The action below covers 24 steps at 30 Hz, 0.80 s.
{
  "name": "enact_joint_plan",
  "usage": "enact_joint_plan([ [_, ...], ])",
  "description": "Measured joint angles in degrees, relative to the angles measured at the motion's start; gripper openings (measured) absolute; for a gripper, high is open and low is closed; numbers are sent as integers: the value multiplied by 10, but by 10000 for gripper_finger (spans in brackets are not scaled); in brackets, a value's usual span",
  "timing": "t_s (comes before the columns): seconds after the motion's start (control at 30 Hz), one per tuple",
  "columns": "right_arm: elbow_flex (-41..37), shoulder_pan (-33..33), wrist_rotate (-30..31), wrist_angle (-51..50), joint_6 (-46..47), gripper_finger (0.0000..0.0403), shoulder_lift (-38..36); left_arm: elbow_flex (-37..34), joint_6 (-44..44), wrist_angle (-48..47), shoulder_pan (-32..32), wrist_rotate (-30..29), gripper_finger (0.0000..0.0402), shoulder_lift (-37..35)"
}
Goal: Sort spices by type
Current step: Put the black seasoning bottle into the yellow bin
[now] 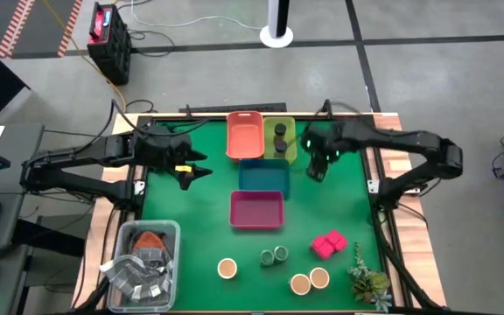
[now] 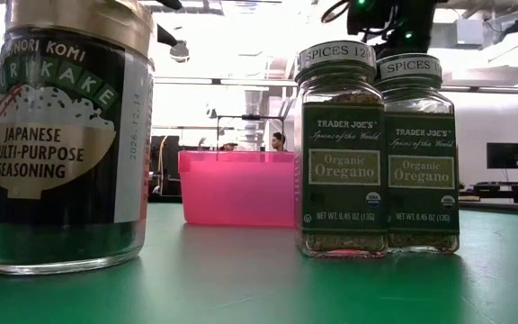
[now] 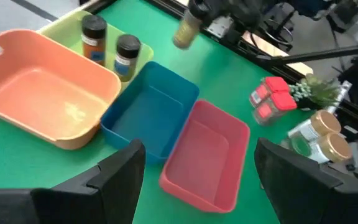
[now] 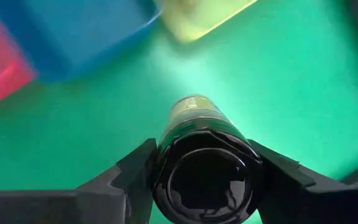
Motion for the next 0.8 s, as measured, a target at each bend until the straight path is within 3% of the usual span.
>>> enact_joint_plan([
  [0.33,98,-121,9,40,-151,240,67,0,-33,0,9,-60,289,0],
  [0.8,222,-184,21,107,-231,240,191,0,-56,0,38,-69,289,0],
])
